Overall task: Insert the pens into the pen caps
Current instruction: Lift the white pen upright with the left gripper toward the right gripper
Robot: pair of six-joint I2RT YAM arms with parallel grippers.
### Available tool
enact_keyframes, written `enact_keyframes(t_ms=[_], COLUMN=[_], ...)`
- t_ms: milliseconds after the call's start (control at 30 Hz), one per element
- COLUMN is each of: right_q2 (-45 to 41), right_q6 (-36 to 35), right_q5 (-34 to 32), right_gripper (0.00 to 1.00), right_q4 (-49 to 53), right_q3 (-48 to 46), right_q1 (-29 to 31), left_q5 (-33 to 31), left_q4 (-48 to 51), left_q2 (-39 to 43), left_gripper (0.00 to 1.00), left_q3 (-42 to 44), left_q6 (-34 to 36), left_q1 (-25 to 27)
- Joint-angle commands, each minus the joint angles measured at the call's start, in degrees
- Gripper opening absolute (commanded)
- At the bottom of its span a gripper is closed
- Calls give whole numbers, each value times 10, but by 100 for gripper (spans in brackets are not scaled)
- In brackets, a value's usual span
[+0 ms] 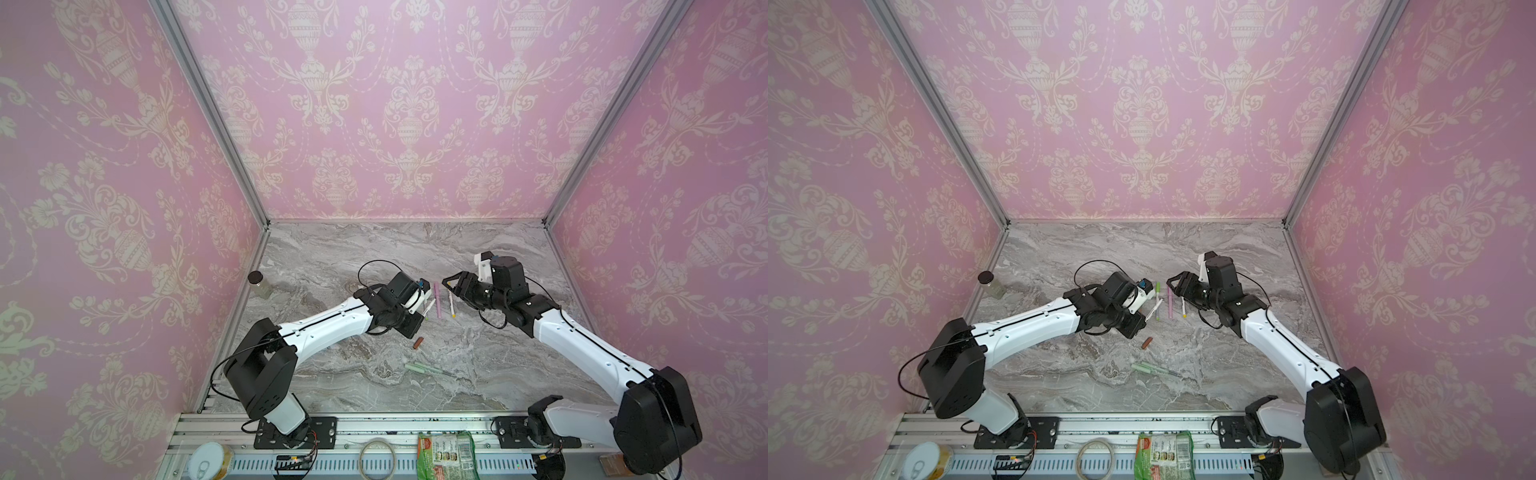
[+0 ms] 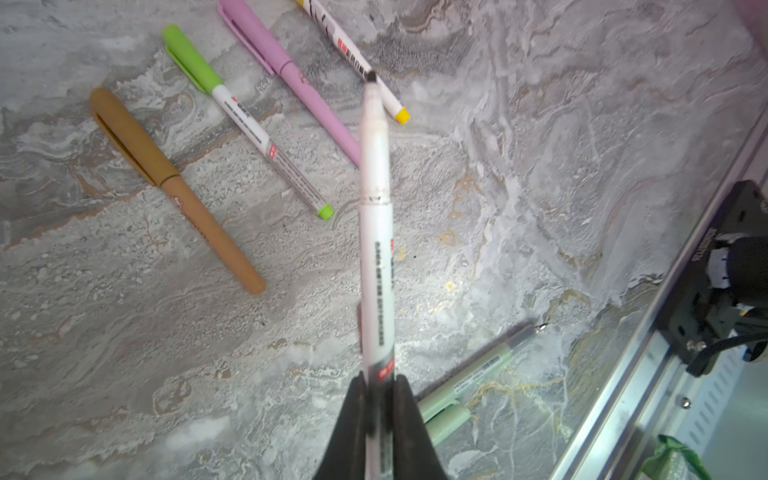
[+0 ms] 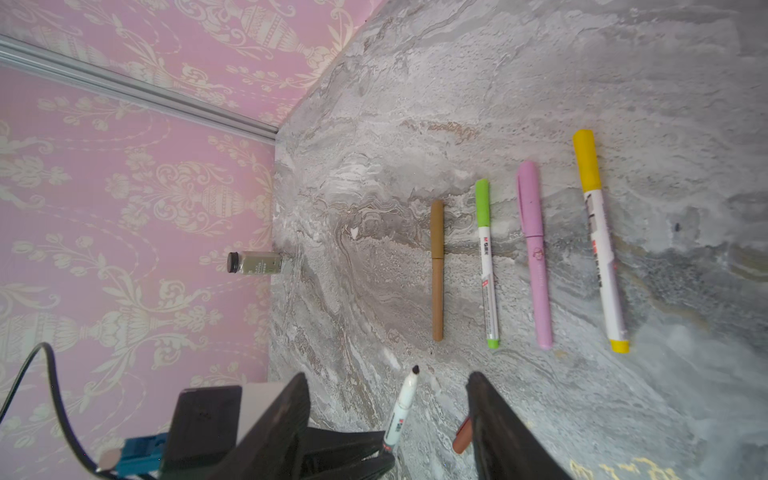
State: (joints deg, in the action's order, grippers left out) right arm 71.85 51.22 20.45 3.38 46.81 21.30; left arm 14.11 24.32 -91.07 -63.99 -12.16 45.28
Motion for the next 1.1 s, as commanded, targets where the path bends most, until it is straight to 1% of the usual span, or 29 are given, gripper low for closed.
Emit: enact_keyframes(t_ms=[0,167,367,433,533,633,800,833,900,933,1000,1033,1067], right_q2=[14,31,66,79,95,103,104,103,101,100,99,98,98], right_q6=[13,14,15,18,32,41,44,45,46,47,48,49,50], right_q5=[37,36,46,43,43,40,33,31,28,26,24,24,23], right_gripper=[65,66,63,60,48,33,4,0,0,0,0,0,0], right_q4=[-45,-58,-81,-84,-96,-106,-103,-103,-100,-100,-101,-104,-105], right_q3=[-17,-24,-11,-6,-5,-3,5,6,8,10,10,11,12], right_q1=[8,27,58,65,71,79,88,90,91,92,95,96,98], left_q5=[42,52,60,61,58,54,54,54,53,52,46,44,43], left_q4=[-57,-109,-114,-115,-118,-119,-125,-125,-125,-125,-124,-124,-125], left_q2=[24,34,27,26,26,27,26,26,27,27,31,33,34], left_gripper=[0,0,0,0,0,0,0,0,0,3,19,23,26], left_q3=[-1,21,20,20,20,21,26,27,29,30,36,38,41], left_q6=[-69,-110,-120,-121,-124,-124,-127,-128,-128,-128,-129,-130,-130], left_q1=[-13,-20,-20,-20,-20,-21,-22,-22,-23,-23,-24,-26,-27])
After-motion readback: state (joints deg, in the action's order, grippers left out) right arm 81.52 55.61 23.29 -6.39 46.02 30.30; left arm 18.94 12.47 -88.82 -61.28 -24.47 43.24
